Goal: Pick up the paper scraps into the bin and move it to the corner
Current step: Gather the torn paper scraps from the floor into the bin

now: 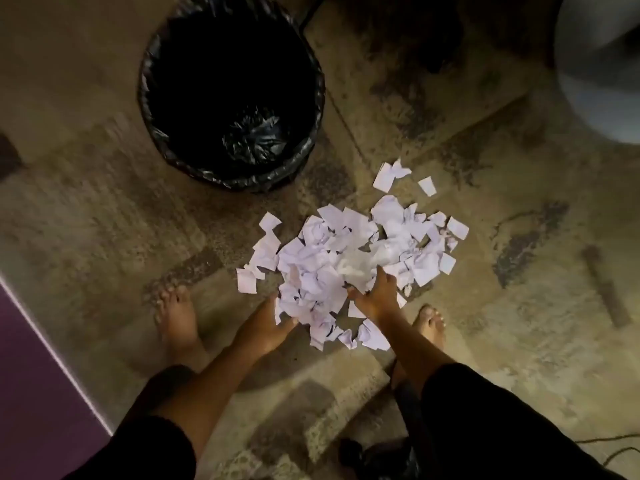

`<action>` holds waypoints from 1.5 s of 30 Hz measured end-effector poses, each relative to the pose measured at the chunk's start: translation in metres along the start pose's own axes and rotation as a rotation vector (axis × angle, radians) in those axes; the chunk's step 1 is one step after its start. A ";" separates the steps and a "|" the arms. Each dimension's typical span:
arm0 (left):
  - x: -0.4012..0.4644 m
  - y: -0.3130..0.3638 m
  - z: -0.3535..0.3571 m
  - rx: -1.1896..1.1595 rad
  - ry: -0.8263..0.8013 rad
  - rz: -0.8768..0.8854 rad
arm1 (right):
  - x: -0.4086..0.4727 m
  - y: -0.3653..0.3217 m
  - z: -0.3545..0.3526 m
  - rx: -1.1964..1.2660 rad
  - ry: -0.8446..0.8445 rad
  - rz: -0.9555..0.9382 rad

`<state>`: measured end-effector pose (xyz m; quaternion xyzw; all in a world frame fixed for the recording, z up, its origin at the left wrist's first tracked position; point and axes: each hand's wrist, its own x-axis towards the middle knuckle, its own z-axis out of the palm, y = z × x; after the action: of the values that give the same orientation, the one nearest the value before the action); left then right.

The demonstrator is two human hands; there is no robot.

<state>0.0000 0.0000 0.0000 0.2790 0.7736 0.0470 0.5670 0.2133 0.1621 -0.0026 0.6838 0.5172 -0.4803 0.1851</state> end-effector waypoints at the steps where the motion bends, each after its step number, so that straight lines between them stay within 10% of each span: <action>1: 0.011 -0.001 0.005 -0.025 0.037 0.030 | 0.010 0.004 0.008 0.025 0.018 0.019; 19: 0.153 0.009 0.007 -0.100 0.061 0.086 | 0.107 0.021 0.075 -0.036 0.039 -0.188; 45: 0.064 0.044 -0.040 -0.626 -0.135 0.189 | 0.013 -0.048 0.046 0.306 -0.113 -0.400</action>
<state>-0.0325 0.0779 -0.0230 0.1644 0.6530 0.3163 0.6682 0.1494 0.1539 -0.0232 0.5601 0.5524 -0.6173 0.0095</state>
